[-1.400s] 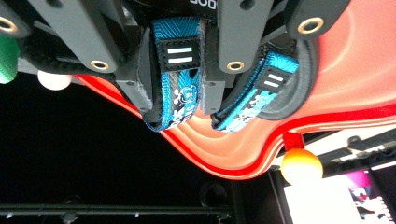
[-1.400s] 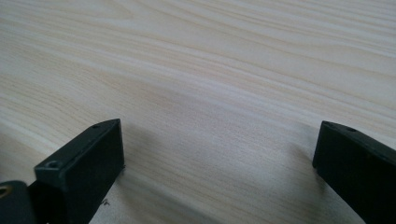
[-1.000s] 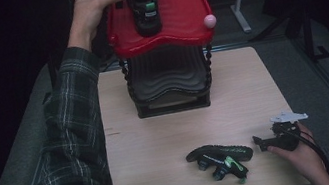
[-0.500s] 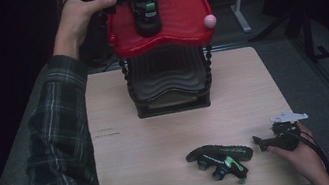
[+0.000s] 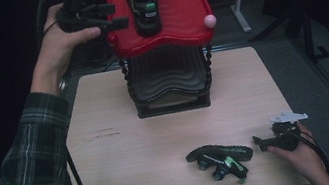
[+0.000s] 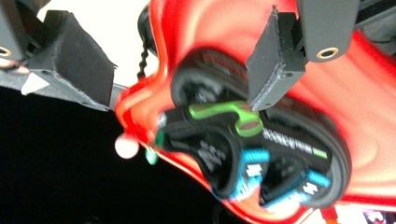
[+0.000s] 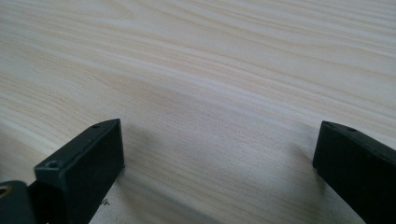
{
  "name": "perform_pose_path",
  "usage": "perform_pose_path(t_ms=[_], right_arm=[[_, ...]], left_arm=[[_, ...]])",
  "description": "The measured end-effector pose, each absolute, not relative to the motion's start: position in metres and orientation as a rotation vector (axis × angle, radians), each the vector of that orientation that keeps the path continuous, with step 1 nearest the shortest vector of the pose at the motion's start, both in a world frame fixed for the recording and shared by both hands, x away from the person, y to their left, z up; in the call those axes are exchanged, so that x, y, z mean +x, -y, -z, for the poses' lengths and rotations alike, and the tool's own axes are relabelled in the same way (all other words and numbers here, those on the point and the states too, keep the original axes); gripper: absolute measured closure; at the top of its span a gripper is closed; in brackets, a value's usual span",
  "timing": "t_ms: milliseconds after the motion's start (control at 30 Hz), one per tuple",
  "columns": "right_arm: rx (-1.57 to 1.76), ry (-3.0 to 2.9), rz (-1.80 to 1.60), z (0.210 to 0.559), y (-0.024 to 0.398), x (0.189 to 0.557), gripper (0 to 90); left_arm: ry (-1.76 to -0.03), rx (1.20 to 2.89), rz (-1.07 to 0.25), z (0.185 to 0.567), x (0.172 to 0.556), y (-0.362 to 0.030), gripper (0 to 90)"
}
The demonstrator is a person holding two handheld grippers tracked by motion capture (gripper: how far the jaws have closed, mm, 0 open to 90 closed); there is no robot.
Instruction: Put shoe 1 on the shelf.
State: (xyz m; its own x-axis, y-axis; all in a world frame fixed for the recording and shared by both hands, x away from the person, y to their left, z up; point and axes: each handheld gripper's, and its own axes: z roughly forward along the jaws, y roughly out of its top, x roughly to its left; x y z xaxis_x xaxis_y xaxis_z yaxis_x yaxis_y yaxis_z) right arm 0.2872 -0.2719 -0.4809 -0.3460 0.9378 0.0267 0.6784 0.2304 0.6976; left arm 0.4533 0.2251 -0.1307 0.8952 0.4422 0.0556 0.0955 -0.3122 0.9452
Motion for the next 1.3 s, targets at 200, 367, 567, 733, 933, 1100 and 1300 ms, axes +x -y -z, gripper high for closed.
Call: perform_pose_path(t_ms=[200, 367, 567, 733, 933, 1100, 1300], right_arm=[[1.485, -2.113, -0.880, 0.481, 0.272, 0.287, 1.4], [1.485, -2.113, -0.879, 0.481, 0.272, 0.286, 1.4], [1.486, -2.112, -0.880, 0.481, 0.272, 0.286, 1.4], [1.486, -2.112, -0.880, 0.481, 0.272, 0.286, 1.3], [1.484, -2.113, -0.881, 0.481, 0.272, 0.286, 1.3], [1.483, -2.113, -0.880, 0.481, 0.272, 0.286, 1.3], [1.483, -2.113, -0.880, 0.481, 0.272, 0.286, 1.3]], left_arm=[[-0.403, 1.874, -0.374, 0.147, 0.427, -0.239, 22.7], [-0.407, 1.862, -0.369, 0.165, 0.410, -0.252, 23.2], [-0.419, 1.879, -0.365, 0.196, 0.388, -0.264, 23.3], [-0.451, 1.889, -0.358, 0.227, 0.369, -0.272, 23.4], [-0.492, 1.934, -0.357, 0.269, 0.350, -0.277, 23.4], [-0.522, 1.957, -0.346, 0.301, 0.337, -0.280, 23.4], [-0.574, 1.994, -0.330, 0.340, 0.325, -0.282, 23.3]])
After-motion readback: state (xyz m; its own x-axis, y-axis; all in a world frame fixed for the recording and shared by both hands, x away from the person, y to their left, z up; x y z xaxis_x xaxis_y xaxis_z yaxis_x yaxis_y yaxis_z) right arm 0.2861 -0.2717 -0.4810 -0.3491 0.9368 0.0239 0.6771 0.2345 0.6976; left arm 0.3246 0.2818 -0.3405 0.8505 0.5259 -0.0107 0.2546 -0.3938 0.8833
